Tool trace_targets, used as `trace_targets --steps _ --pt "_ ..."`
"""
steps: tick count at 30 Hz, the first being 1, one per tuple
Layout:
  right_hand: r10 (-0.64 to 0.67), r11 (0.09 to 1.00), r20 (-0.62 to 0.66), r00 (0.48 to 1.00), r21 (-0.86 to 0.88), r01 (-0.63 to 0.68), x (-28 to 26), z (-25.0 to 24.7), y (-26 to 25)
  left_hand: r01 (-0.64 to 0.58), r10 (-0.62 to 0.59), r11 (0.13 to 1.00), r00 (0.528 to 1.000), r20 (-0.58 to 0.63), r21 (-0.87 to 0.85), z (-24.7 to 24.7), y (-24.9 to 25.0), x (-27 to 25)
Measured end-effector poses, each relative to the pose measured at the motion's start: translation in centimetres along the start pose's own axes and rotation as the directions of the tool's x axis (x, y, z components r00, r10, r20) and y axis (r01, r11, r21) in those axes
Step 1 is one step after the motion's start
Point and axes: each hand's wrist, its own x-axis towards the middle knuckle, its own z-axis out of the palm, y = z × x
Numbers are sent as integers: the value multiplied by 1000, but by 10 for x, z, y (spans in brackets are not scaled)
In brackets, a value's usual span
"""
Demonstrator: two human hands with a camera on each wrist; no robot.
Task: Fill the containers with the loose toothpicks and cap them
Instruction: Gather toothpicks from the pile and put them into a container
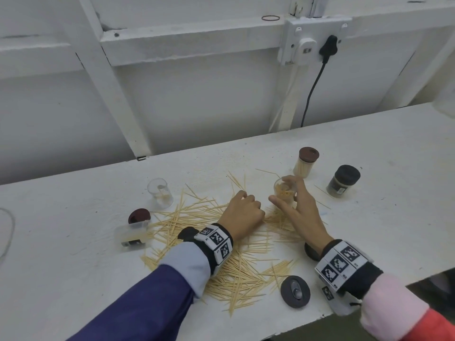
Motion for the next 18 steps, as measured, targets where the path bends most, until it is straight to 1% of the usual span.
trace_targets --steps 4,7,9,11,15,18 --pt "0 1000 28 1000 -28 1 -1 1 0 13 -8 998 995 -99 57 3 -6 -1" --pt "25 1000 45 999 -18 -24 -1 2 1 72 -70 997 989 -131 15 2 -13 -6" --pt "26 1000 58 998 -18 -25 -1 3 0 103 -108 994 987 -118 -49 -1 -16 -11" --pt "25 1000 75 997 -21 -23 -1 5 0 138 -144 988 986 -84 -69 -1 -20 -14" --pt "16 999 100 995 -35 -12 -2 6 1 183 -194 978 975 -110 -98 -1 -25 -20" --pt "9 1000 106 994 -29 -6 -3 5 3 244 -264 948 962 -73 -205 -3 -29 -24"
